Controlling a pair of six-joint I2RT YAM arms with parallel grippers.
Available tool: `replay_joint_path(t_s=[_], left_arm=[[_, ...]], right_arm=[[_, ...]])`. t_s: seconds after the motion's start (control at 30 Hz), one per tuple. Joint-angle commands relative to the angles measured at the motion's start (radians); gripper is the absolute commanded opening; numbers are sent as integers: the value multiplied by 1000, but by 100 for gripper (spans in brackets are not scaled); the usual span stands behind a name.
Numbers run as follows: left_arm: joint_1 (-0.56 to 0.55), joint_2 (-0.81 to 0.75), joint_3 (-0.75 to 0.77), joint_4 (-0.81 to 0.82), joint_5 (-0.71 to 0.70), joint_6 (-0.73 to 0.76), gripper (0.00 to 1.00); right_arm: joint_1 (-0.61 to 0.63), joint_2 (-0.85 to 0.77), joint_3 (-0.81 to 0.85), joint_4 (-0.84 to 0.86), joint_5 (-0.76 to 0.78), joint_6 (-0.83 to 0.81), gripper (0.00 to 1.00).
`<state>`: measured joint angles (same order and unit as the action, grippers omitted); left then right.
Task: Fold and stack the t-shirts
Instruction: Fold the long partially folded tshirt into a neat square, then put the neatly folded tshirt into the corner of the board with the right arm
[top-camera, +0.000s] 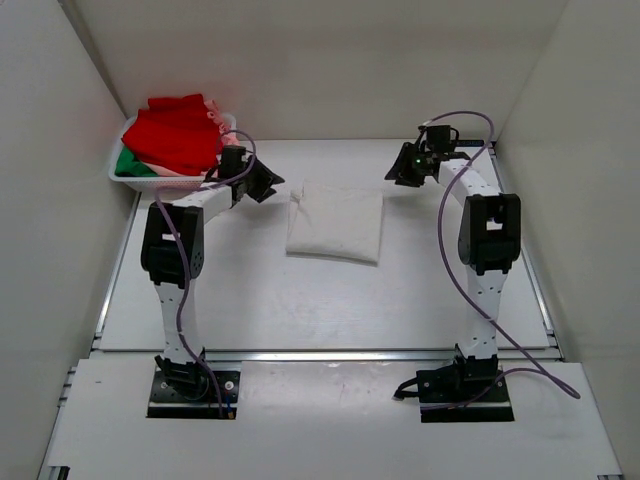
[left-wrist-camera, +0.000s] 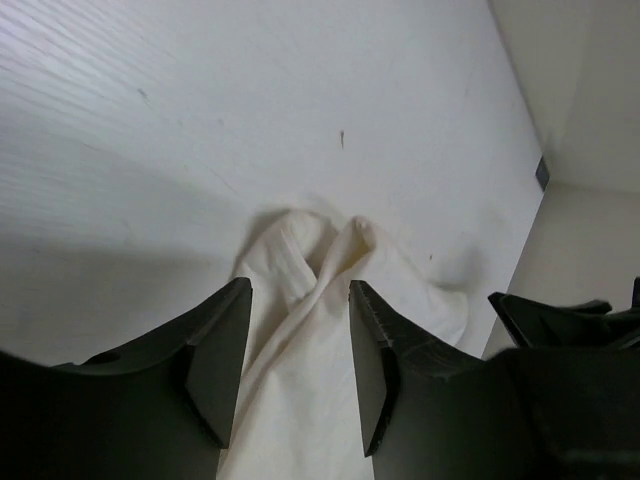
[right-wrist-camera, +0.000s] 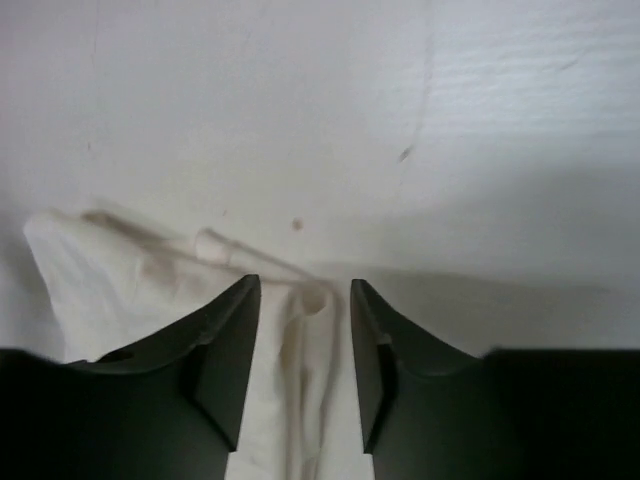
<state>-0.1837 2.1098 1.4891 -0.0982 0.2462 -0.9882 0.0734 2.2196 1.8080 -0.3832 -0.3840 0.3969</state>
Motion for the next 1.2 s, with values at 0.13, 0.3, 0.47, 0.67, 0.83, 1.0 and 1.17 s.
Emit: replay_joint_path(t_s=[0.13,0.3,0.47,0.67,0.83,1.0,1.17], left_arm=[[6,-156,-72,126,-40,34,58],[-81,-71,34,-40,59,131,58],[-154,21,120,-171,62,140,58],[-158,78,78,-220,45,137,57],[-129,24,-1,-156,76,118,57],[-97,-51,0,-181,162,137,59],[-73,-226,-96,-198,176,171,60]], right_arm=[[-24,-55,70,155,74,30,56],[5,-170,-227,121,20,43,69],[87,-264,-436,135,51,68,84],[177,-155,-346,-11,56,54,85],[177,-89,-259,-51,-42,24,0],[79,-5,-28,-254,63,-166,0],[-29,123,275,-391,309,-369,0]])
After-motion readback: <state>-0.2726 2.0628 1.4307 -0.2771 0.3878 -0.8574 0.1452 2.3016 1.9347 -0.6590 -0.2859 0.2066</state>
